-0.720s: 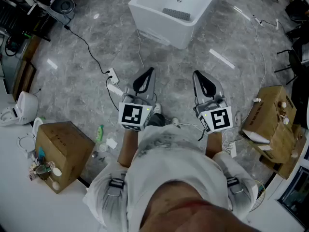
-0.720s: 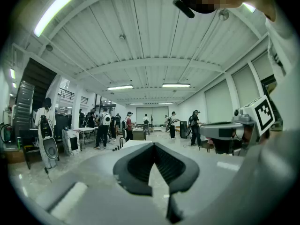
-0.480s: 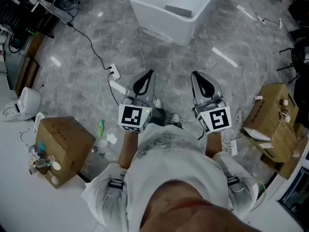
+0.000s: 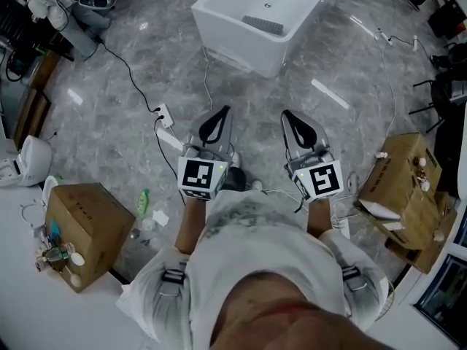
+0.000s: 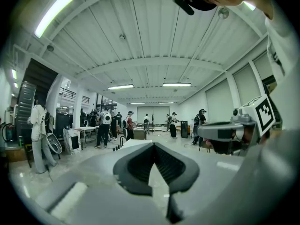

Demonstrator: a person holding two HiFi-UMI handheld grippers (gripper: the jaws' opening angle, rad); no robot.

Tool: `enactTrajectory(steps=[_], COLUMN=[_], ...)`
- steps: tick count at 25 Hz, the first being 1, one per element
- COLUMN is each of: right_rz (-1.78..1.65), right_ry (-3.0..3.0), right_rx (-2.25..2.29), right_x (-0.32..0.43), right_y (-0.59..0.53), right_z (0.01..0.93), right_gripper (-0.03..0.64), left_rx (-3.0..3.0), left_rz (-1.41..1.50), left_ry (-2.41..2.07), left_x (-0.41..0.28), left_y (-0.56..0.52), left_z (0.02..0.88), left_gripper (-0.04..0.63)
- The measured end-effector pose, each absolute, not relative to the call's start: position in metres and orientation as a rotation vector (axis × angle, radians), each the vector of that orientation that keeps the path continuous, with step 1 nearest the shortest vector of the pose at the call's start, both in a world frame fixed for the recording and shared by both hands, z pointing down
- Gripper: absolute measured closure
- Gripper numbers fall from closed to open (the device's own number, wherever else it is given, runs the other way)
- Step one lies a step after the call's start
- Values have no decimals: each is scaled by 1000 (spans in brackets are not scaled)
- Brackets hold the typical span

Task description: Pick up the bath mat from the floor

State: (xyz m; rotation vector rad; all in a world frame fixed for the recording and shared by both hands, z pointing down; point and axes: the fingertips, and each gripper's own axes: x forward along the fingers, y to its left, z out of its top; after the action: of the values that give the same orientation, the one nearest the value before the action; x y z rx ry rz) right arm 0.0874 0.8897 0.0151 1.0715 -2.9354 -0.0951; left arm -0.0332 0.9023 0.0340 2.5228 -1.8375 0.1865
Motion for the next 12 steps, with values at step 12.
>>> enactTrajectory(steps=[12], right_rz=[-122], right_ry=[-2868], right_rx=[1146], right_x=[11], right_y=[788], right_z=[13], right_gripper=[615], left_rx=[2578], left_rz=[165], left_ry=[-1749], left_x=[-107], left_y=[797], left_z=[35], left_gripper=[591])
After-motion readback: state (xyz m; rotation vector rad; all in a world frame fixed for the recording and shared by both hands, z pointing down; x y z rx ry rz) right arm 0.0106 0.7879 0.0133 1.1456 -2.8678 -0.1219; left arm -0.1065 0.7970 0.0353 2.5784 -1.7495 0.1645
